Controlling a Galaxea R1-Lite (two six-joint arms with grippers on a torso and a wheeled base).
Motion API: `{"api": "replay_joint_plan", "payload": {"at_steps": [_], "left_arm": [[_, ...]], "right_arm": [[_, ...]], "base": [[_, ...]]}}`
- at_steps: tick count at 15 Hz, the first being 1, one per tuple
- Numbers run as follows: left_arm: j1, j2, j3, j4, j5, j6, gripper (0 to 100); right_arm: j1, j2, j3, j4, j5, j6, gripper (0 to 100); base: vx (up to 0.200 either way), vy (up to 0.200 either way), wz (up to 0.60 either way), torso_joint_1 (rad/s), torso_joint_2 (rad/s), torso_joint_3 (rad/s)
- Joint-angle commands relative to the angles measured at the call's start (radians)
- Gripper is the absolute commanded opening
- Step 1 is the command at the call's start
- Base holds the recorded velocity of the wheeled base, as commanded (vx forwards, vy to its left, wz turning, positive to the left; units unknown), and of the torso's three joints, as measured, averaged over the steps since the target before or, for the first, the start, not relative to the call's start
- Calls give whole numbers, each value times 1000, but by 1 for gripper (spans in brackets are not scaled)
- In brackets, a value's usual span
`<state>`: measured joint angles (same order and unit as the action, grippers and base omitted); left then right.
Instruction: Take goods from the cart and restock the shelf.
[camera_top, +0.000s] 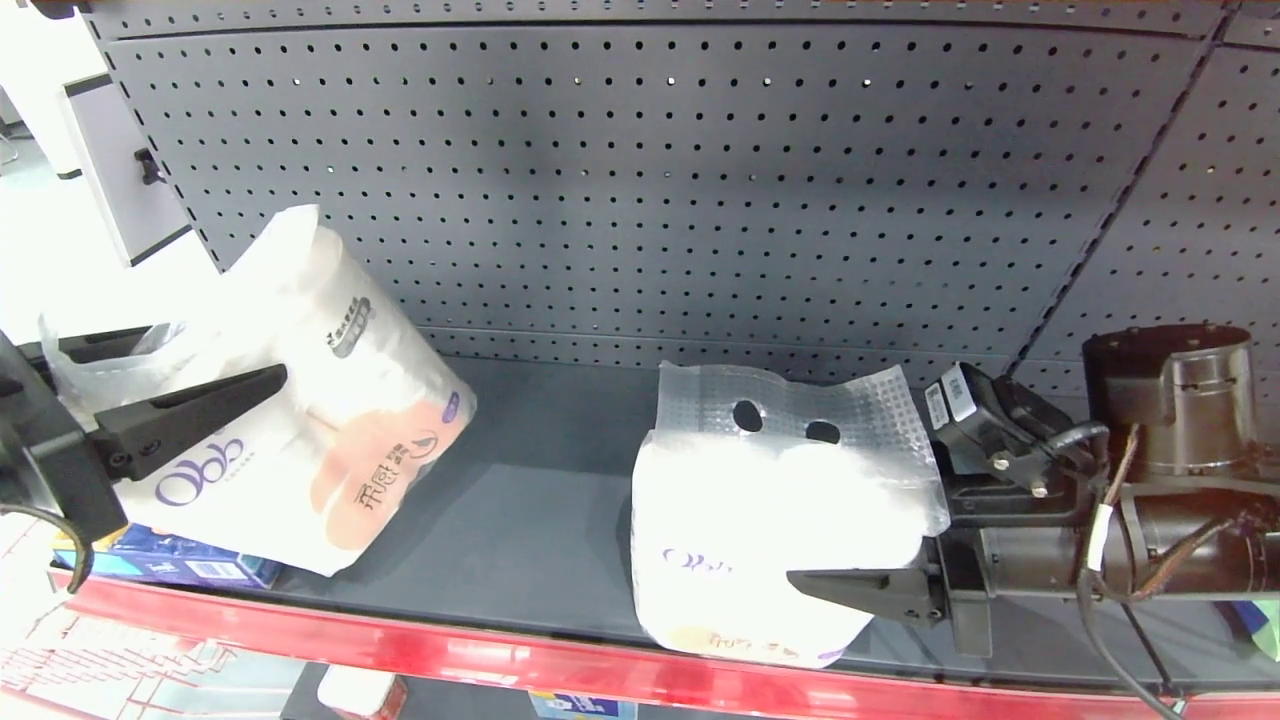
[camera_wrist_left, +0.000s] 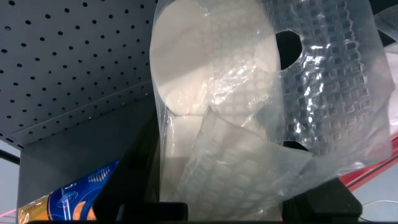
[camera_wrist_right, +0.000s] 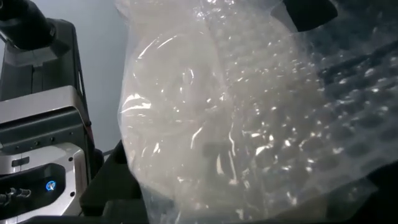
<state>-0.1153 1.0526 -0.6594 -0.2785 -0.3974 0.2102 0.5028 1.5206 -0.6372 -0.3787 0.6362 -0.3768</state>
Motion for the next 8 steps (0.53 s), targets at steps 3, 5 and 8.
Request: {"api": "replay_joint_plan", "payload": {"at_steps": [3, 5, 8], "left_arm": [[0, 1, 3, -1, 0, 0, 0], [0, 1, 4, 1, 0, 0, 0], [0, 1, 3, 1, 0, 1, 0]], "right_arm": [[0, 12, 1, 1, -3, -2, 0], [0, 16, 2, 0, -3, -1, 0], [-1, 7, 1, 0, -3, 1, 100]], "base": [[0, 0, 0, 0, 0, 0], [0, 0, 0, 0, 0, 0], [0, 0, 0, 0, 0, 0]]}}
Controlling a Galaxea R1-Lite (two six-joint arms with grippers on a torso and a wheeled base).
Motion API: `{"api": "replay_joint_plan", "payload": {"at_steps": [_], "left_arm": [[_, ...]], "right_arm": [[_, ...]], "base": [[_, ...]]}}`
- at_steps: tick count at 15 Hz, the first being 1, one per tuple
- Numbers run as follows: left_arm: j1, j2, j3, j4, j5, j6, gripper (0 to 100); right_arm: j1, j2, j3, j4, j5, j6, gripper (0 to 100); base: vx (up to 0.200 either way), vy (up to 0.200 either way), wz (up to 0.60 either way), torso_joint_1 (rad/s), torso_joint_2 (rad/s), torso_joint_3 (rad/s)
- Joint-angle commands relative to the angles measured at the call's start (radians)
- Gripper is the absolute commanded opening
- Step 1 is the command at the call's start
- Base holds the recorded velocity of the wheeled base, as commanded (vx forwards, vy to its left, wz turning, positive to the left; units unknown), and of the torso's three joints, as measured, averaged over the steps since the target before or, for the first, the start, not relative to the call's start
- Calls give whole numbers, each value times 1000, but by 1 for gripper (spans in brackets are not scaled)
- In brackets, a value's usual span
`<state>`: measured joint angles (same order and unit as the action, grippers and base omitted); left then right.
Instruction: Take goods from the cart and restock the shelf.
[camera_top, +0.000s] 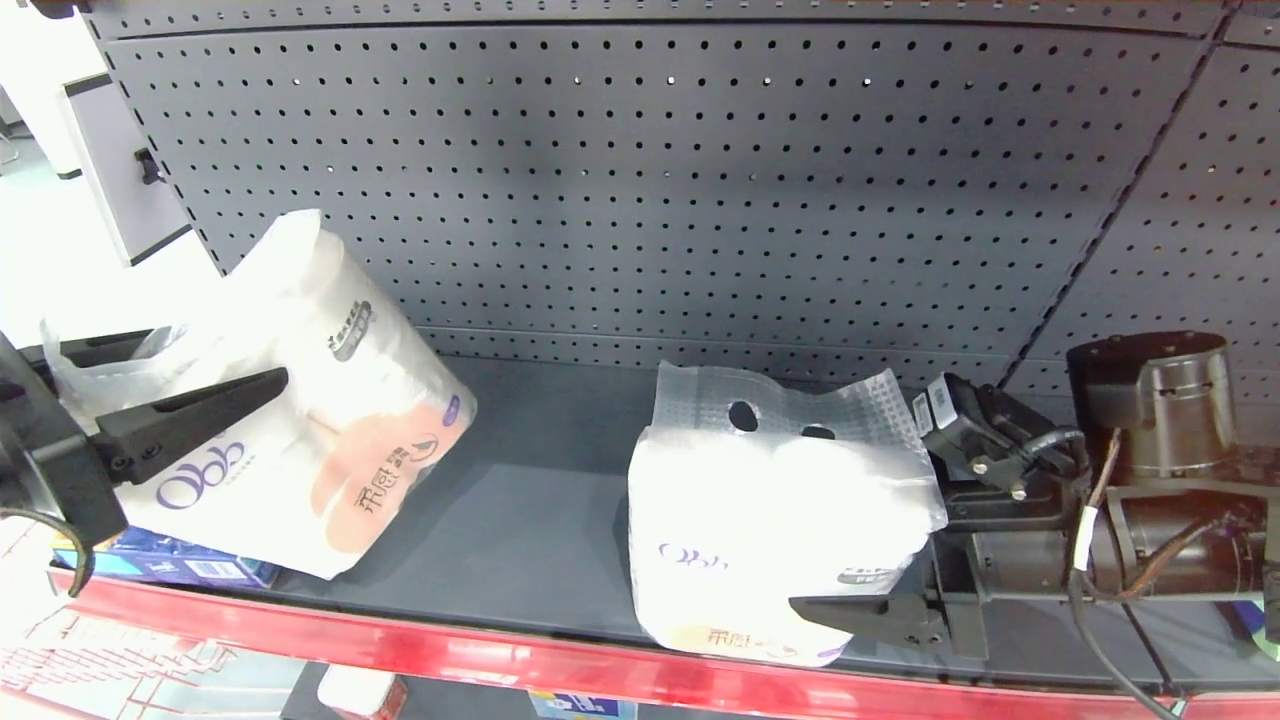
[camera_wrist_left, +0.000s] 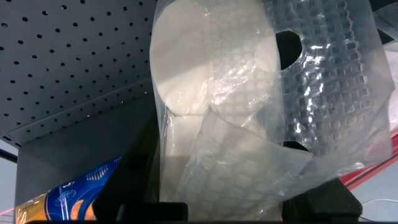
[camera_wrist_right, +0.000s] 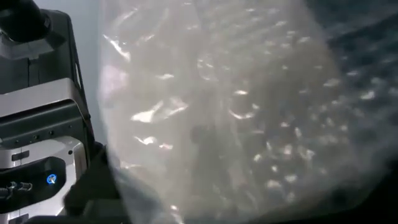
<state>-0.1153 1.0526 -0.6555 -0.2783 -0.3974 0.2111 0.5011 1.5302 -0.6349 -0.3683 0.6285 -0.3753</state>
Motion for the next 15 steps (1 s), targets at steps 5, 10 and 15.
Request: {"api": "replay_joint_plan", "payload": {"at_steps": [5, 10, 15], "left_arm": [[0, 0, 2, 1, 5, 2, 0], [0, 1, 10, 1, 2, 1, 0], [-21, 30, 2, 1, -6, 1, 0]], "right_arm": [[-47, -78, 14, -9, 5, 6, 100], [-111, -170, 101, -11, 3, 33, 100], [-254, -318, 176, -9, 5, 36, 100]], "base": [[0, 0, 0, 0, 0, 0], [0, 0, 0, 0, 0, 0], [0, 0, 0, 0, 0, 0]]}}
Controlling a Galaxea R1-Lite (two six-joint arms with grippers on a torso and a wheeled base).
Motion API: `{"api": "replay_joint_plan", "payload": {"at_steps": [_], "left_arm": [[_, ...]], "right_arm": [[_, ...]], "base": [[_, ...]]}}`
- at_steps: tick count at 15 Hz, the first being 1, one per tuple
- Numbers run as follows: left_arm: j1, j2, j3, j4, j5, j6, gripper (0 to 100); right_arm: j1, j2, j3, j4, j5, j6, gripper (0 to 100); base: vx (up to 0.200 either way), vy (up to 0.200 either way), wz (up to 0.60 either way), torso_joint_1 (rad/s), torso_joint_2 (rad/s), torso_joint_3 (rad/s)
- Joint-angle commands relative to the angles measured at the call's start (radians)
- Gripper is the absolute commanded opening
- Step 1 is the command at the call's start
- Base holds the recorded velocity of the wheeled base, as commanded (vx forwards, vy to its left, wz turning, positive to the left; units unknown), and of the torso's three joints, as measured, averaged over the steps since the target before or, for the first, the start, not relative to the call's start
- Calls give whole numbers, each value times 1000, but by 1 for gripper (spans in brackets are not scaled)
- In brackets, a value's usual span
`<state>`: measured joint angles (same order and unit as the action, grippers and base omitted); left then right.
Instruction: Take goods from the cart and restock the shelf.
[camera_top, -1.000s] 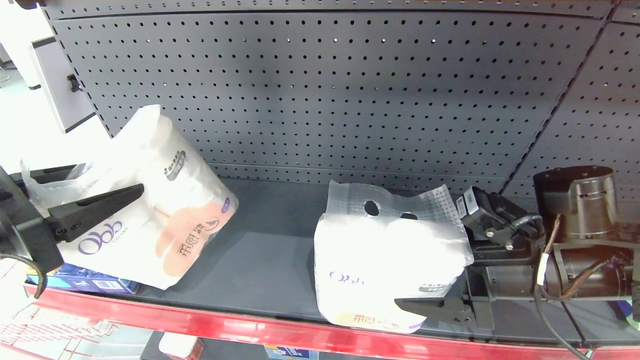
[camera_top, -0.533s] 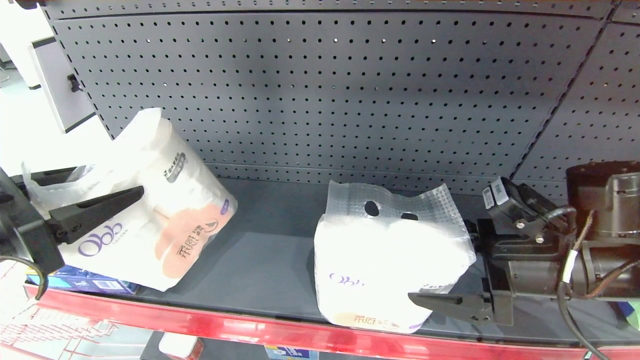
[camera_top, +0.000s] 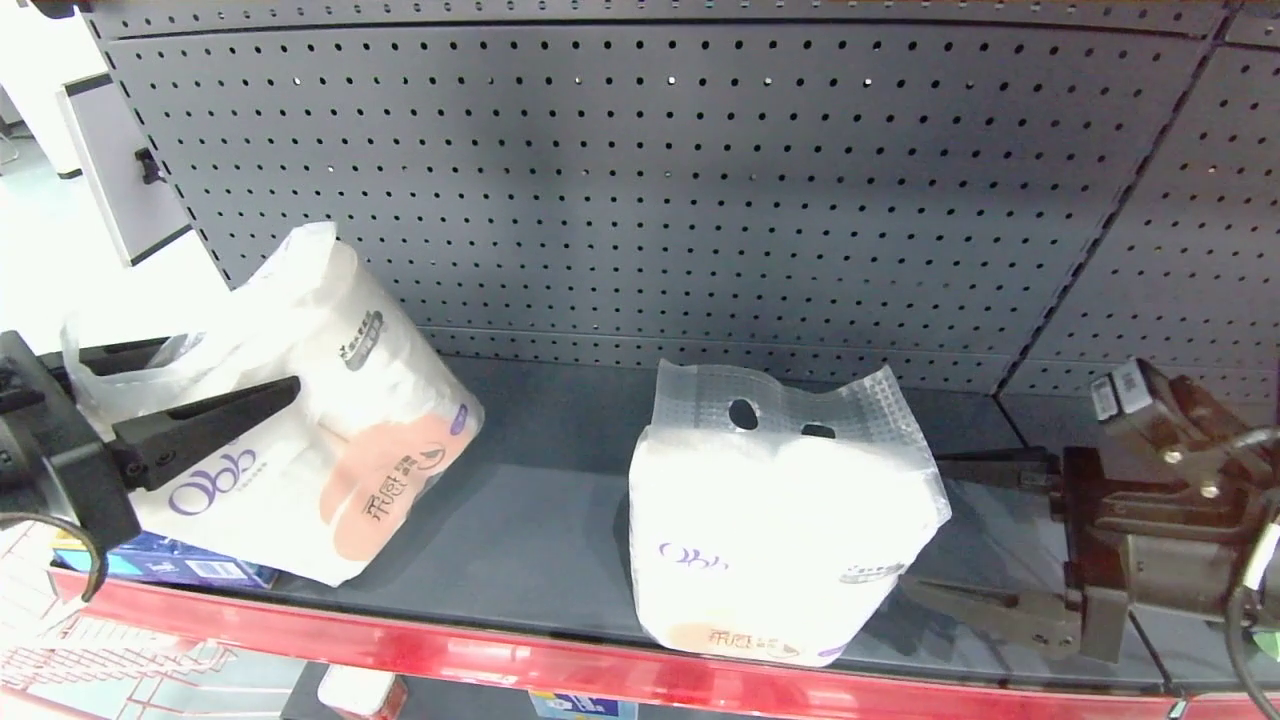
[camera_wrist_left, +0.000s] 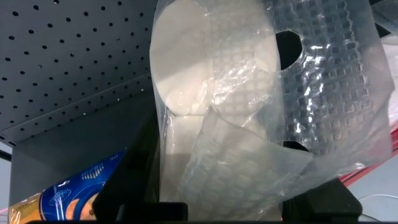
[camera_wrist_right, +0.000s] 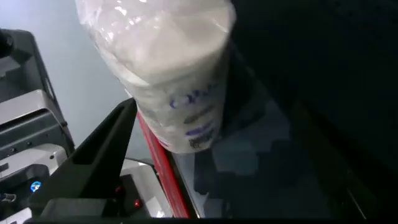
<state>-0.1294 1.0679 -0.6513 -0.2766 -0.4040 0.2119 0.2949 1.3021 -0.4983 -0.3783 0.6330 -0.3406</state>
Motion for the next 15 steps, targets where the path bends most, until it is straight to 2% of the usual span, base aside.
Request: {"api": "replay_joint_plan", "payload": {"at_steps": [1, 4, 7, 8, 9, 11, 13, 15], "left_arm": [[-16, 24, -7, -1, -1, 1, 0], [-70, 99, -62, -1, -15, 7, 0], [-121, 187, -123, -1, -15, 11, 0], [-130, 205, -134, -1, -15, 15, 0], [-139, 253, -159, -1, -16, 53, 0], [-147, 316, -203, -1, -27, 107, 0], [-167, 354, -242, -1, -36, 110, 0], [-199, 419, -301, -3, -64, 113, 0]], "right_arm": [[-77, -144, 64, 1, -1, 5, 100], [-232, -371, 118, 4, -4, 48, 100], [-326, -624, 204, 9, -4, 152, 100], [-327, -676, 228, 9, -6, 177, 100], [-333, -807, 280, 12, -33, 233, 100], [-335, -932, 323, 27, -118, 296, 100], [-338, -1008, 316, 91, -165, 327, 100], [-342, -1146, 313, 257, -223, 328, 100]], "base": [[0, 0, 0, 0, 0, 0], [0, 0, 0, 0, 0, 0], [0, 0, 0, 0, 0, 0], [0, 0, 0, 0, 0, 0], [0, 0, 0, 0, 0, 0], [0, 0, 0, 0, 0, 0], [0, 0, 0, 0, 0, 0], [0, 0, 0, 0, 0, 0]]}}
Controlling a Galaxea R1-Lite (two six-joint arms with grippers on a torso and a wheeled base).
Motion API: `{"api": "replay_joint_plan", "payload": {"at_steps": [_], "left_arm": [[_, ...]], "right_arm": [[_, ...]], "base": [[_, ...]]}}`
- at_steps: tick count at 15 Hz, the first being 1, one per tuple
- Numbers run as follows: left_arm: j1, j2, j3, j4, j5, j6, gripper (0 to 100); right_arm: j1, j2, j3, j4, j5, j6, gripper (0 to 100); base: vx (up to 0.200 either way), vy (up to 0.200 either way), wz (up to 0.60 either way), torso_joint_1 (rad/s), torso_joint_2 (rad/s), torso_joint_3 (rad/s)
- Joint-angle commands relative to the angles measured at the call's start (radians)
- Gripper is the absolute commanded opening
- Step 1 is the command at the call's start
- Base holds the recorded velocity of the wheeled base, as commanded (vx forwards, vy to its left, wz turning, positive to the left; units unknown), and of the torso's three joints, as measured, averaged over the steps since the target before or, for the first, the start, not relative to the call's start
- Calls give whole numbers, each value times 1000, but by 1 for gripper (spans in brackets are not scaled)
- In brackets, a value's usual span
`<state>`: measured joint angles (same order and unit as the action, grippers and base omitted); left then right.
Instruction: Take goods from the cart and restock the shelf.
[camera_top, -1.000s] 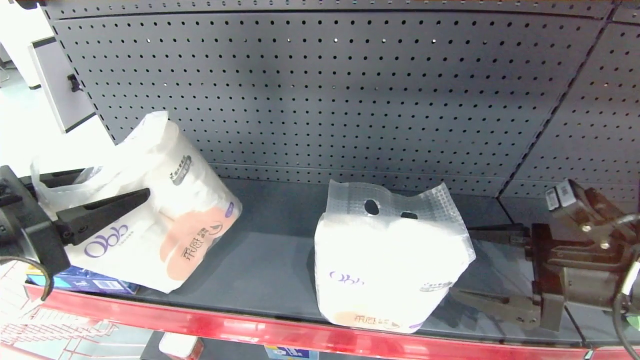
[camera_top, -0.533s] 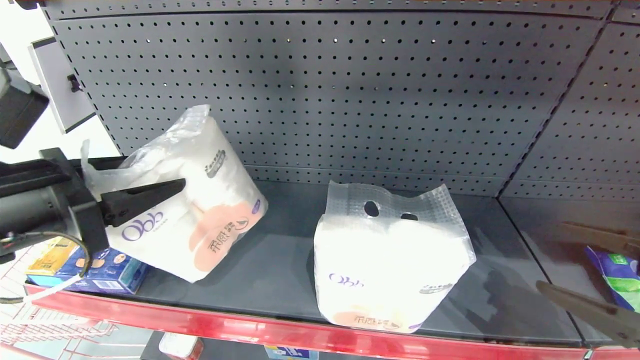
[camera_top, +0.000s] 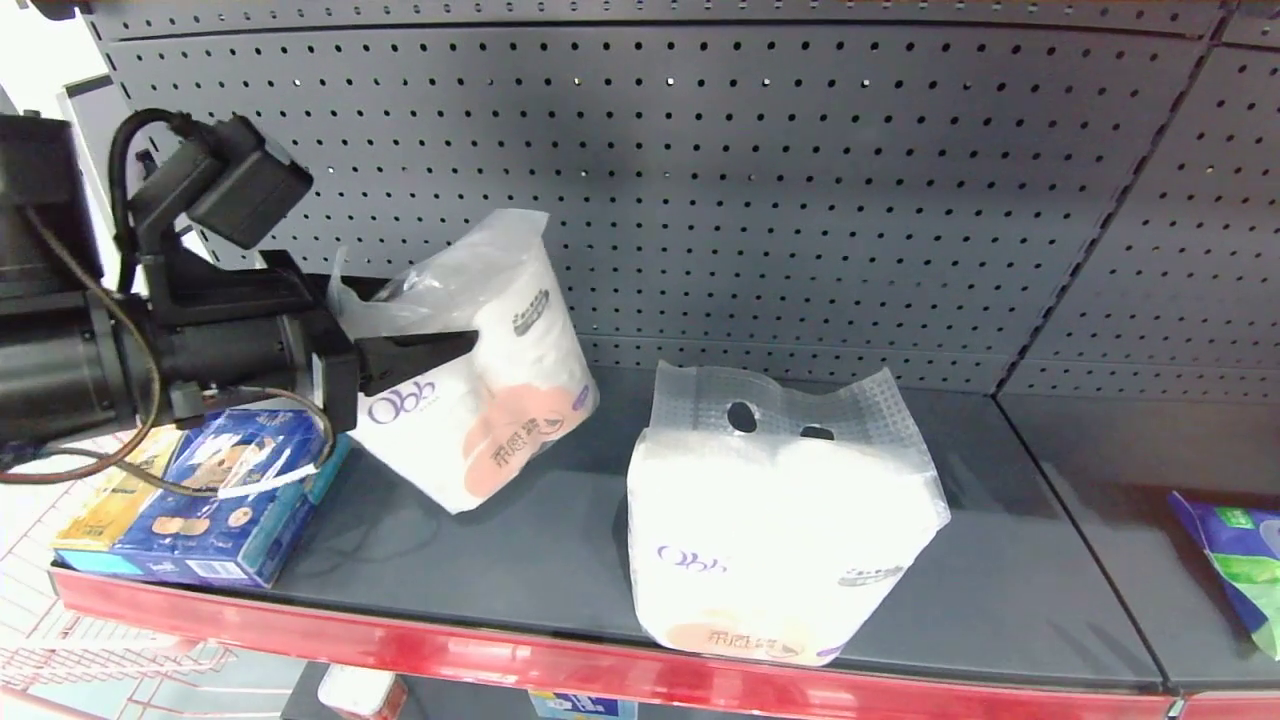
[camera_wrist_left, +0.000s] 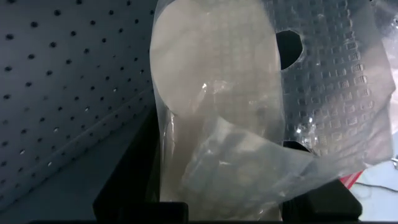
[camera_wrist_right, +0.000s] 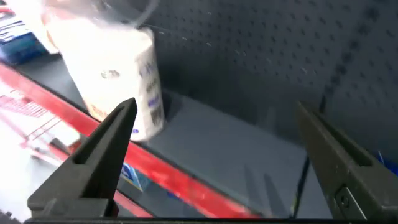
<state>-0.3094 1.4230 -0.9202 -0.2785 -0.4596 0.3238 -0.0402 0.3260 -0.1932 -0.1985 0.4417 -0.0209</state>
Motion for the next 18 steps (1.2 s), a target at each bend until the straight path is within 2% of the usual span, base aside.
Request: {"api": "replay_joint_plan", "payload": {"at_steps": [1, 2, 3, 4, 5, 6, 7, 11, 18], "left_arm": [[-27, 79, -48, 1, -19, 4, 0], [-37, 117, -78, 1, -27, 32, 0], [-37, 162, -106, 1, -36, 83, 0], [-37, 191, -124, 1, -50, 116, 0], [-37, 243, -155, 1, -90, 178, 0], [-39, 275, -175, 1, -117, 216, 0], [-45, 298, -186, 1, -139, 241, 0], [-54, 358, -249, 1, -205, 251, 0], [-63, 396, -273, 5, -199, 253, 0]], "right_arm": [[-7, -196, 5, 113, -32, 9, 100], [-7, -239, -5, 172, -34, 9, 100], [-7, -248, -5, 188, -38, 9, 100], [-7, -249, -6, 189, -46, 9, 100], [-7, -248, -8, 191, -51, 9, 100], [-7, -248, -9, 192, -52, 9, 100], [-7, -249, -9, 192, -52, 9, 100], [-7, -249, -8, 192, -67, 9, 100], [-7, -249, 0, 194, -67, 9, 100]], "base": [[0, 0, 0, 0, 0, 0], [0, 0, 0, 0, 0, 0], [0, 0, 0, 0, 0, 0], [0, 0, 0, 0, 0, 0], [0, 0, 0, 0, 0, 0], [0, 0, 0, 0, 0, 0], [0, 0, 0, 0, 0, 0], [0, 0, 0, 0, 0, 0], [0, 0, 0, 0, 0, 0]]}}
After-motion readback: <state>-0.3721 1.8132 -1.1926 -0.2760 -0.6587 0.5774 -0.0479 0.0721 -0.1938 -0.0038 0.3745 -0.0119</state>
